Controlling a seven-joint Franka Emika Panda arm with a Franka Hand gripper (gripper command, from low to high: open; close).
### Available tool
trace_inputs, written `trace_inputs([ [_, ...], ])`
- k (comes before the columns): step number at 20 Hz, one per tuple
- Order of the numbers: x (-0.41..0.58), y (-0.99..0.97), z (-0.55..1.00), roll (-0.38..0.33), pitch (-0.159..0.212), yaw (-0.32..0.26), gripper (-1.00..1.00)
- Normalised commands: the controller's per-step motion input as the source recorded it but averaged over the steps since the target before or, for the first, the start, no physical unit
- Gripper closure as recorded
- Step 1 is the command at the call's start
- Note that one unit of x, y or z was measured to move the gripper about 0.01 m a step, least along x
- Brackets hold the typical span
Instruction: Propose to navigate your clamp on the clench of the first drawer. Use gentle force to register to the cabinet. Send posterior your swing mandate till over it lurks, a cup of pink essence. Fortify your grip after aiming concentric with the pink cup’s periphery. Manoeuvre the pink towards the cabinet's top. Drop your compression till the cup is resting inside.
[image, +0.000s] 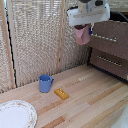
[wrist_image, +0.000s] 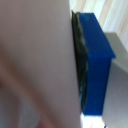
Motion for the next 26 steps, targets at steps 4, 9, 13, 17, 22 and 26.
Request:
trace_inputs([
  [4, 0.0, 0.01, 0.7, 0.003, -0.003, -0.348, 1.0],
  [9, 0.001, 0.1, 0.48, 0.11, -0.003, -0.303, 1.0],
  [13, 0.201, 0.13, 0.52, -0.059, -0.025, -0.255, 1.0],
  [17, 0.325, 0.14, 0.51, -0.09, -0.023, -0.217, 1.0],
  [22, 0.413, 0.12, 0.47, -0.062, -0.014, -0.188, 1.0],
  [26, 0.661, -0.19, 0.76, -0.049, 0.007, -0.114, 1.0],
])
